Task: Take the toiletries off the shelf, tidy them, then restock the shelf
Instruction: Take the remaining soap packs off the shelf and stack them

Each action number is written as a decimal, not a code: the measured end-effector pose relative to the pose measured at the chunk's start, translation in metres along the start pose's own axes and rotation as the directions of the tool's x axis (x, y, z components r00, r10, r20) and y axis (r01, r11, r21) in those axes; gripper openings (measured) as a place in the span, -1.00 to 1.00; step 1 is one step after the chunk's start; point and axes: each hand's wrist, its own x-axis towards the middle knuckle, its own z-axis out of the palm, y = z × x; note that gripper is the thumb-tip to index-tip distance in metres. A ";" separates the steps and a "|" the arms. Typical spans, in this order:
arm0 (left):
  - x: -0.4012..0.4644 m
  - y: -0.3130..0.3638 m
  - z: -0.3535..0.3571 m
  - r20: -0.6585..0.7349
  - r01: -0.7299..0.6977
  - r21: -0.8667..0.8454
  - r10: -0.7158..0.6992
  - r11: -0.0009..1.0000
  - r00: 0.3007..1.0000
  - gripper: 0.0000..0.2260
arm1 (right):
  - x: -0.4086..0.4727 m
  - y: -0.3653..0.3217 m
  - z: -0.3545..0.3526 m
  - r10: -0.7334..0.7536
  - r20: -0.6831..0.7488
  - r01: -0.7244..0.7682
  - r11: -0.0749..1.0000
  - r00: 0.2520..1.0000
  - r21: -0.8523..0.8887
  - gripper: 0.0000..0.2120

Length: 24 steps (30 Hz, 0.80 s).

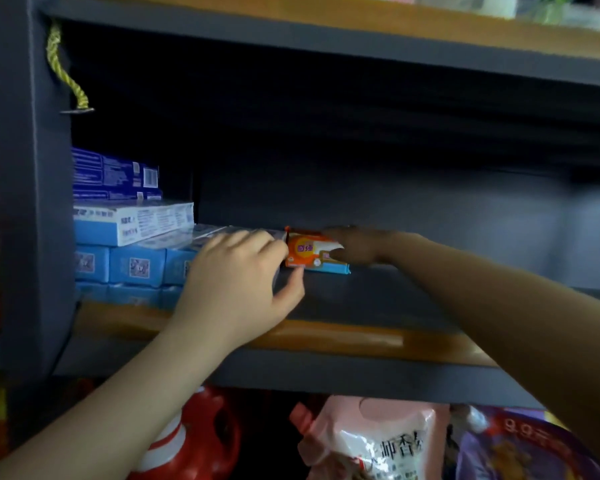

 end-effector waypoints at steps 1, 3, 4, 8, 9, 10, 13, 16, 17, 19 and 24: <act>0.000 0.000 0.000 0.002 0.003 -0.003 -0.003 1.000 1.000 -0.66 | 0.002 0.003 0.003 -0.003 0.011 0.003 1.000 1.000 0.002 -0.48; 0.001 -0.002 0.001 0.008 0.005 -0.011 -0.005 1.000 1.000 -0.66 | 0.005 0.008 0.009 -0.004 0.016 0.004 1.000 1.000 -0.016 -0.46; 0.000 -0.003 0.002 0.012 0.007 -0.011 -0.007 1.000 1.000 -0.66 | 0.007 0.010 0.011 -0.004 -0.009 0.004 0.999 1.000 -0.033 -0.45; -0.001 -0.002 0.004 0.034 0.034 0.007 -0.035 0.999 0.999 -0.65 | 0.014 0.011 0.016 0.017 -0.189 -0.049 0.986 0.982 -0.162 -0.38; -0.001 -0.003 0.004 0.037 0.039 0.008 -0.039 0.999 0.999 -0.65 | 0.014 0.010 0.018 0.021 -0.217 -0.063 0.980 0.976 -0.189 -0.38; -0.001 -0.003 0.004 0.040 0.040 0.005 -0.040 0.999 0.998 -0.65 | 0.014 0.010 0.019 0.032 -0.234 -0.078 0.978 0.972 -0.193 -0.37; -0.001 -0.002 0.004 0.026 0.037 -0.002 -0.036 0.999 0.999 -0.66 | 0.011 0.007 0.017 0.110 -0.228 -0.126 0.990 0.968 -0.057 -0.45; -0.002 -0.001 0.002 0.040 0.044 -0.006 -0.044 0.999 0.998 -0.67 | 0.004 0.004 0.013 0.132 -0.163 -0.142 0.989 0.978 -0.052 -0.59; -0.002 -0.001 0.002 0.049 0.049 -0.006 -0.049 0.999 0.998 -0.67 | -0.001 0.003 0.010 0.139 -0.158 -0.151 0.987 0.978 -0.063 -0.61; -0.004 -0.001 0.000 0.056 0.060 -0.010 -0.059 0.998 0.997 -0.67 | -0.014 0.001 0.000 0.144 -0.173 -0.159 0.985 0.974 -0.073 -0.65; -0.004 0.003 -0.005 0.019 0.063 -0.011 -0.063 0.998 0.998 -0.65 | -0.074 -0.001 -0.021 0.081 -0.336 -0.070 0.996 0.938 0.046 -0.65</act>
